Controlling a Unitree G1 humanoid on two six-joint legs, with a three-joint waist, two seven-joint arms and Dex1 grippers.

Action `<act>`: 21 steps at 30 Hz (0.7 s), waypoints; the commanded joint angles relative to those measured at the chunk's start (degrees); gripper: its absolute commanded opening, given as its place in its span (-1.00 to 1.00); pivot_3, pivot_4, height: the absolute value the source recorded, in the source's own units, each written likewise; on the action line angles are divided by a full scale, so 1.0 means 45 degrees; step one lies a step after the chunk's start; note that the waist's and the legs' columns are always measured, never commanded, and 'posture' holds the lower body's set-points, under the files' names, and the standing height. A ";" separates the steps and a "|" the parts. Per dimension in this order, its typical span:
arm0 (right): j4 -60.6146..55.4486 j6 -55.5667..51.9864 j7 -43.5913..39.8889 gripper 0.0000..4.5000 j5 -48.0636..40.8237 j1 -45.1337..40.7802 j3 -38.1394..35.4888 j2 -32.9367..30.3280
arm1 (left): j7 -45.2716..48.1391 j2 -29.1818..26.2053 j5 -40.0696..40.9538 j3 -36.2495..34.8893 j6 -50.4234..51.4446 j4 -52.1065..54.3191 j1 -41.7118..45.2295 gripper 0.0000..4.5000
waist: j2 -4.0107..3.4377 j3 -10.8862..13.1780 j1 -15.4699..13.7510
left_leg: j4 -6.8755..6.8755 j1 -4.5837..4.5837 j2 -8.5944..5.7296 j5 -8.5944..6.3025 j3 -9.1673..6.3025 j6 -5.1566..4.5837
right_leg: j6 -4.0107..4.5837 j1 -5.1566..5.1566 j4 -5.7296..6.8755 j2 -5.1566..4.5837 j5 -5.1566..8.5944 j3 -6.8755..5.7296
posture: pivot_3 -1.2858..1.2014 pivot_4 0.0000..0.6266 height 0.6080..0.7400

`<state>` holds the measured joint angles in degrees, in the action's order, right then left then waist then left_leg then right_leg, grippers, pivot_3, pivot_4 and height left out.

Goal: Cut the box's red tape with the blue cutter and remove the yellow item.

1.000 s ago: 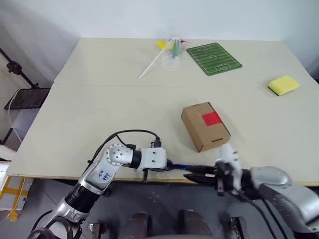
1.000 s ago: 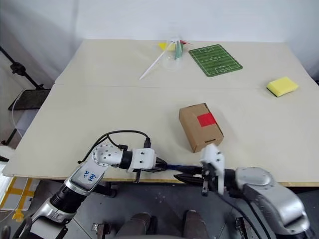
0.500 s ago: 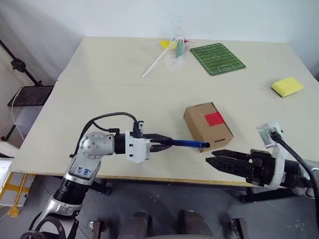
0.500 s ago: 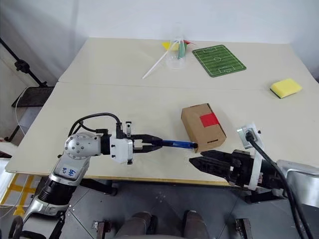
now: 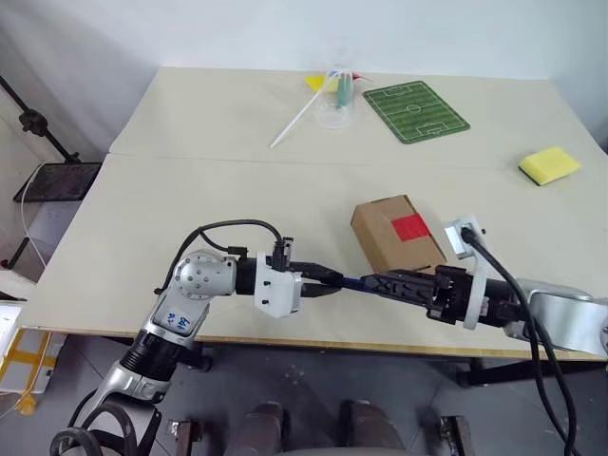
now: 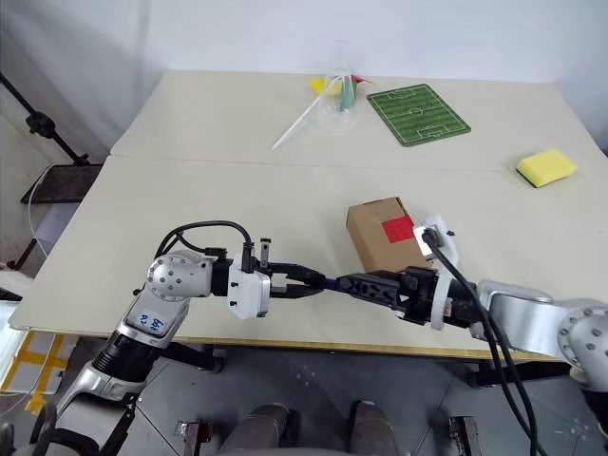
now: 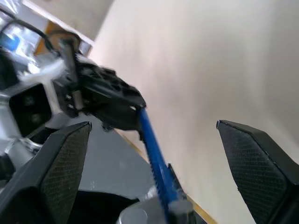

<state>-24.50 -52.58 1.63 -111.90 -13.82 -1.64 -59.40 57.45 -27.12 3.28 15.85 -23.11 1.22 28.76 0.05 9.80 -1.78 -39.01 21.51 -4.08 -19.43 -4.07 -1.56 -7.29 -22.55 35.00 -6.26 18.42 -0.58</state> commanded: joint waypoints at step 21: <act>0.0249 -0.0116 0.0327 -0.92 -0.0168 0.0055 -0.0252 0.0453 | -0.0337 -0.0055 -0.0122 -0.0036 -0.0129 0.0026 0.0143 -0.81 | 0.0000 0.0000 0.0027 | -0.0001 0.0008 -0.0002 0.0001 -0.0012 -0.0001 | 0.0000 0.0000 0.0007 -0.0004 0.0000 -0.0019 | 0.03 -0.52 1.00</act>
<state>-23.92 -53.88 2.44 -112.71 -14.00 -0.54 -57.42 56.03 -27.18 2.00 16.11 -22.96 -0.04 28.77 0.05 9.80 -1.66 -39.01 21.55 -4.09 -19.43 -4.12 -1.57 -7.29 -22.55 35.02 -6.28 18.42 -0.66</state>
